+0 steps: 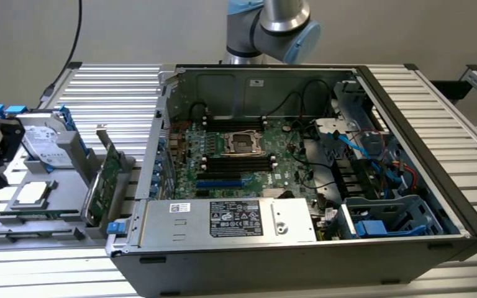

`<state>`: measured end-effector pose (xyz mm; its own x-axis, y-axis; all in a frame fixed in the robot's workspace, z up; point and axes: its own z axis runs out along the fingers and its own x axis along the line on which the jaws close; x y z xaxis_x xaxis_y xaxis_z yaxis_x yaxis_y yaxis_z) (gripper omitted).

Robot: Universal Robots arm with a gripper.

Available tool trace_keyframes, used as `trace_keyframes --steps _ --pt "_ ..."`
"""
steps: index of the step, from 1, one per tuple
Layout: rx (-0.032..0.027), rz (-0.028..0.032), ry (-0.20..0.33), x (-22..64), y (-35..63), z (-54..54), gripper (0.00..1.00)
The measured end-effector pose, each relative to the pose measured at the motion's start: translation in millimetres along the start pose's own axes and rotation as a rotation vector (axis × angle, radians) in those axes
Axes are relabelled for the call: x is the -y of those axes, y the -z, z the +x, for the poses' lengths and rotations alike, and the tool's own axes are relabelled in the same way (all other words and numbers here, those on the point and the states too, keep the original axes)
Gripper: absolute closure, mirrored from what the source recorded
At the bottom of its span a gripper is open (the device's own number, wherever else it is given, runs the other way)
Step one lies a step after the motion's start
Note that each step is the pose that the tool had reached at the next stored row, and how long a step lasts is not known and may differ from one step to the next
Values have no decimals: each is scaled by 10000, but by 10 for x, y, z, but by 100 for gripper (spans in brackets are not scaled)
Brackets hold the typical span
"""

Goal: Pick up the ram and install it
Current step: 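Pick up the ram and move it above insertion slot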

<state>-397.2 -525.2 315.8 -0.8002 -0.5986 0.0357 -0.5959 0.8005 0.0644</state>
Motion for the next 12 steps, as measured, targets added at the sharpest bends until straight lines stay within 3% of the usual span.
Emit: trace_keyframes --steps 12 --pt "-120 49 2182 0 0 0 89"
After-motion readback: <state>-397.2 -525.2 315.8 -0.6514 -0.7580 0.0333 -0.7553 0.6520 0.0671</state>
